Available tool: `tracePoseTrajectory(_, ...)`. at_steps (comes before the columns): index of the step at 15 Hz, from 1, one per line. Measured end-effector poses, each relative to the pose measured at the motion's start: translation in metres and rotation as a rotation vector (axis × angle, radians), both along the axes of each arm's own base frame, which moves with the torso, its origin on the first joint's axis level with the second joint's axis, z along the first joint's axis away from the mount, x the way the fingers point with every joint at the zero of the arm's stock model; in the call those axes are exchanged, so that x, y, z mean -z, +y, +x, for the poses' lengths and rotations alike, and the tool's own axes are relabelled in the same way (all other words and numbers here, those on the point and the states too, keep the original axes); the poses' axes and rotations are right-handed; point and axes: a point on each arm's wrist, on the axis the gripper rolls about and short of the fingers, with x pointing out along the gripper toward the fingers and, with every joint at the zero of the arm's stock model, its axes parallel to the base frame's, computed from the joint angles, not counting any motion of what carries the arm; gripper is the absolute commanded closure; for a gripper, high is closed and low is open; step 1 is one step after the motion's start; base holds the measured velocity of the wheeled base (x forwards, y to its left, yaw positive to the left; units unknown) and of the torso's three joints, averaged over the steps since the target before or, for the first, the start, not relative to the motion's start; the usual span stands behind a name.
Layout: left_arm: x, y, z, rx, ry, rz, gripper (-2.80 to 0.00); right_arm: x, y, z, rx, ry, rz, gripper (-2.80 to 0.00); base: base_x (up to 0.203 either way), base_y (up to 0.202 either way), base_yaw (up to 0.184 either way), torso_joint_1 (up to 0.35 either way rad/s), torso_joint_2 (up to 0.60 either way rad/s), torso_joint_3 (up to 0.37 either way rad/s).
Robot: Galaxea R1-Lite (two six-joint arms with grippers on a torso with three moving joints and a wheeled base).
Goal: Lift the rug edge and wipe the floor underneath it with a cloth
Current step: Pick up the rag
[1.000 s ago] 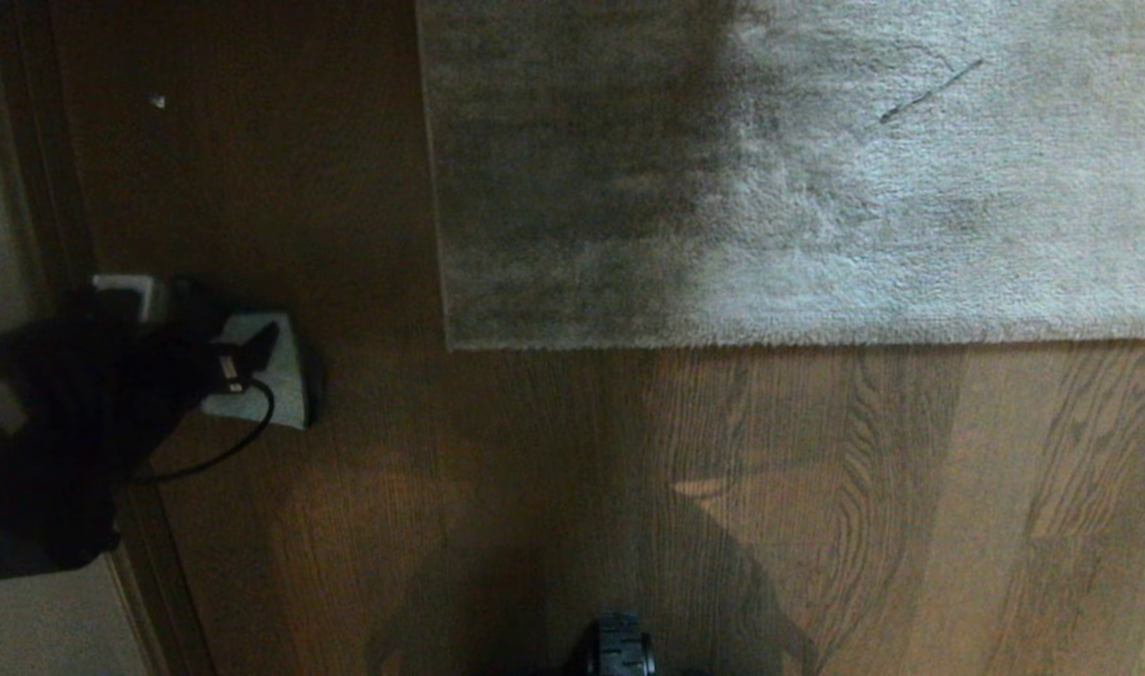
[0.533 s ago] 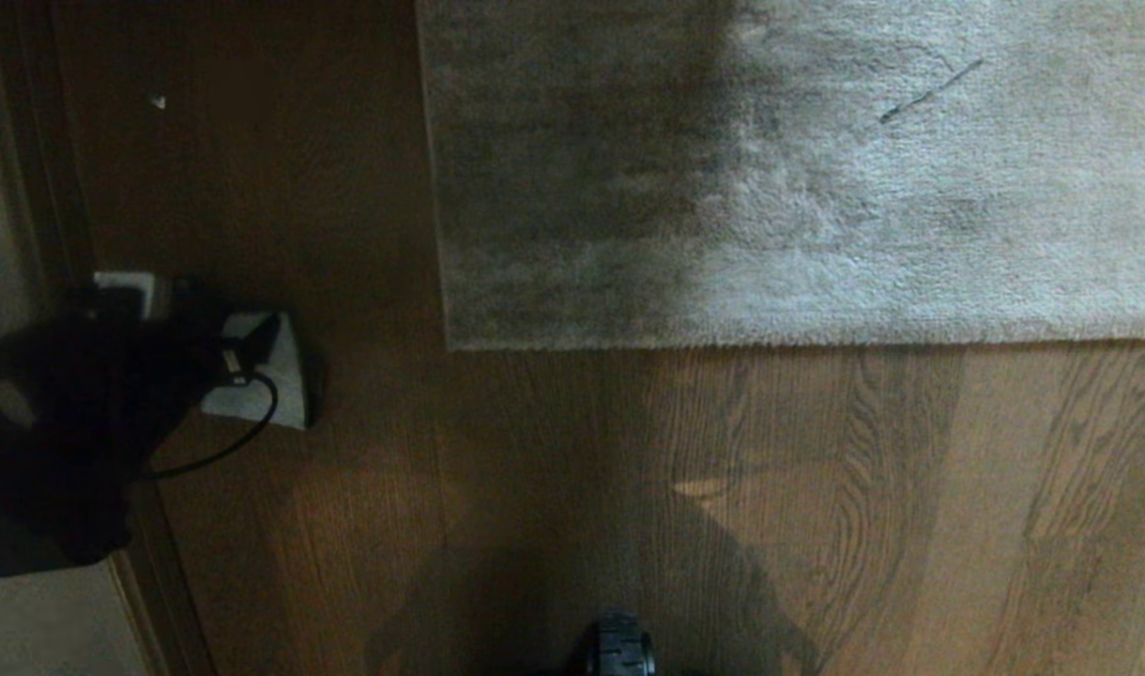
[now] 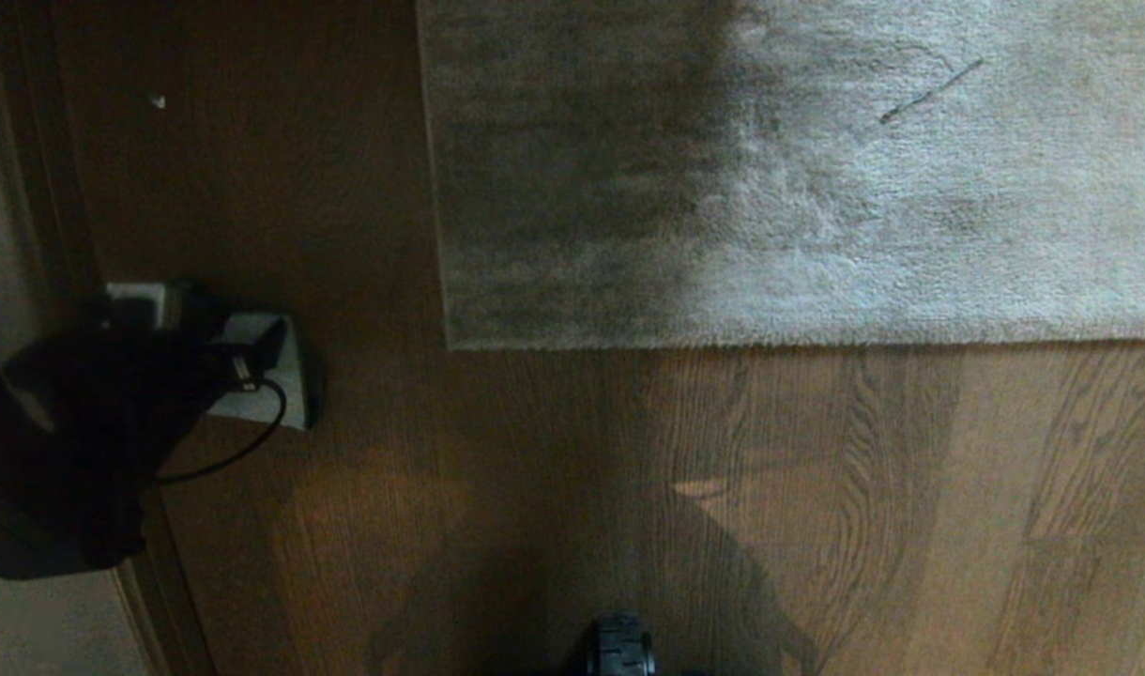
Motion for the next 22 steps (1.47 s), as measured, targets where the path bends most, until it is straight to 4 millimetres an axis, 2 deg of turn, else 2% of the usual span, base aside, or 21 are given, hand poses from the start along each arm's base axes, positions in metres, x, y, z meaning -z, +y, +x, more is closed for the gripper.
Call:
tracePoseTrajectory(12,0.016,0.001,0.003,-0.001,0.045,-0.01,-2.8,0.0,0.0,0.0,0.0,0.0,0.0,0.0,0.0,0.0,0.0,0.0,0.0,0.0)
tracePoseTrajectory(13,0.016,0.001,0.003,-0.001,0.046,-0.011,0.0,0.0,0.0,0.0,0.0,0.0,0.0,0.0,0.0,0.0,0.0,0.0,0.0,0.0)
tracePoseTrajectory(22,0.019,0.001,0.003,-0.009,0.061,-0.015,0.0,0.0,0.0,0.0,0.0,0.0,0.0,0.0,0.0,0.0,0.0,0.0,0.0,0.0)
